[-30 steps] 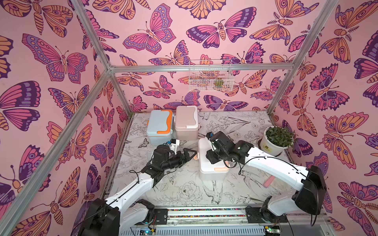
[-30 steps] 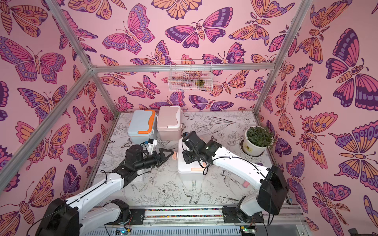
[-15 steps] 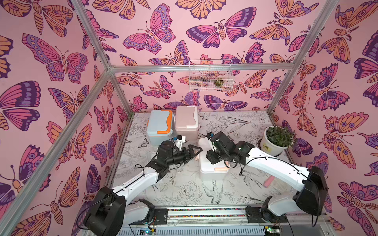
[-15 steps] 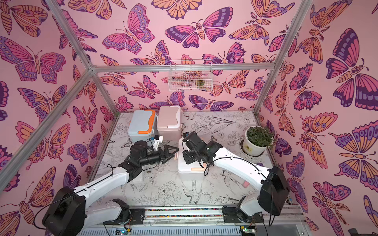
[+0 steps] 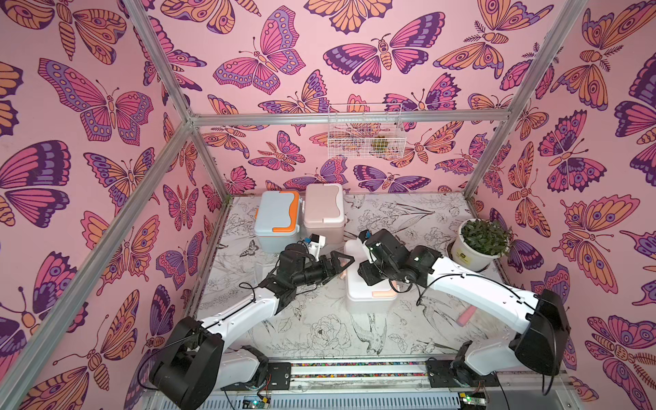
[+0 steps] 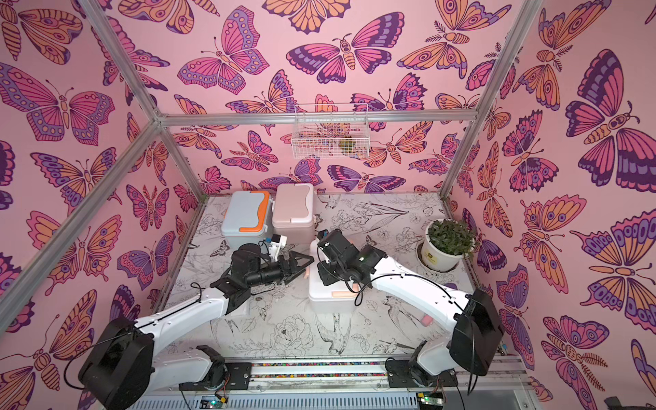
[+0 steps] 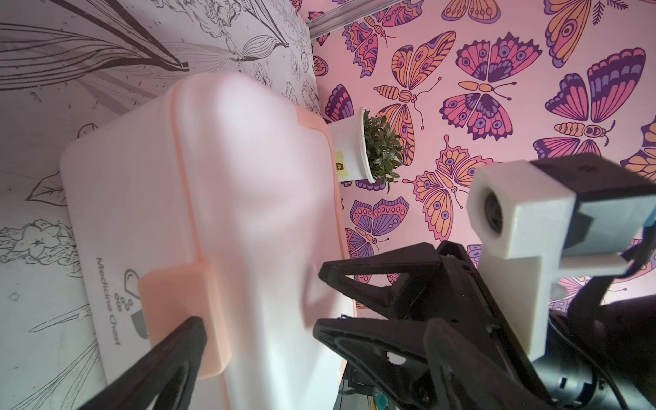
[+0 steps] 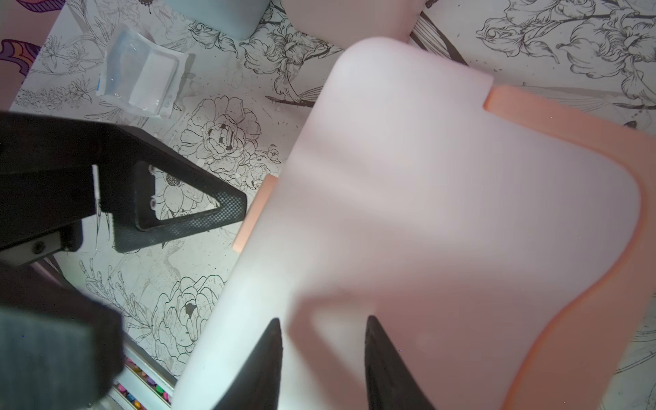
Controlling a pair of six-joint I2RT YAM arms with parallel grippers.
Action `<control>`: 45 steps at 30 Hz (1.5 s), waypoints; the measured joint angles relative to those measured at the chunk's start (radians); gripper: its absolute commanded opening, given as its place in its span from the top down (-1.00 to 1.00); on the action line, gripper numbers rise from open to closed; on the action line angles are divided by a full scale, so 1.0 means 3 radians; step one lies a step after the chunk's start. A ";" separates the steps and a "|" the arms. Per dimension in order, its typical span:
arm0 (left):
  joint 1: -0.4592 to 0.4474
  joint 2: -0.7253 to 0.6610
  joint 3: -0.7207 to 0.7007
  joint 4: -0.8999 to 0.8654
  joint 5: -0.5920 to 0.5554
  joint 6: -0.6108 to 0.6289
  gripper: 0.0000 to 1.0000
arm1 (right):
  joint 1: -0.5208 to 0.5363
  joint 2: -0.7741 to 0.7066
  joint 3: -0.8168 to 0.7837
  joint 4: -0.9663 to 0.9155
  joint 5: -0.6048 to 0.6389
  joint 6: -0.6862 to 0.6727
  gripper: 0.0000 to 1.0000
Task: Open first aid kits and take out gauze
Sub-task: Fasten the fastener of the first aid kit.
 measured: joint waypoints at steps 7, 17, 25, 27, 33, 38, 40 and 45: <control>-0.0034 -0.0217 0.0032 -0.0294 -0.0083 0.0139 -0.98 | 0.0000 -0.0243 -0.0086 -0.0248 0.0008 0.0041 -0.02; -0.0038 -0.0182 0.0266 -0.0666 -0.0198 0.0378 -0.98 | 0.0001 -0.0462 -0.0237 -0.0455 0.0357 0.0089 -0.17; -0.0106 0.0137 0.0395 -0.0741 -0.0205 0.0430 -0.98 | 0.0001 -0.0320 -0.0184 -0.0409 0.0476 0.0075 -0.17; -0.0116 0.0205 0.0435 -0.0717 -0.0219 0.0431 -0.98 | 0.0001 -0.0304 -0.0182 -0.0384 0.0479 0.0074 -0.17; -0.0226 0.0346 0.0456 -0.0701 -0.0295 0.0427 -0.97 | -0.0005 -0.0299 -0.0182 -0.0385 0.0504 0.0072 -0.16; -0.0305 0.0418 0.0456 -0.0692 -0.0369 0.0417 -0.97 | -0.0005 -0.0298 -0.0182 -0.0393 0.0543 0.0074 -0.21; -0.0350 0.0425 0.0456 -0.0688 -0.0392 0.0415 -0.97 | -0.0005 -0.0312 -0.0182 -0.0413 0.0577 0.0079 -0.28; -0.0524 0.0556 0.0548 -0.0618 -0.0393 0.0378 -0.97 | -0.0005 -0.0441 -0.0184 -0.0651 0.0651 0.0100 -0.61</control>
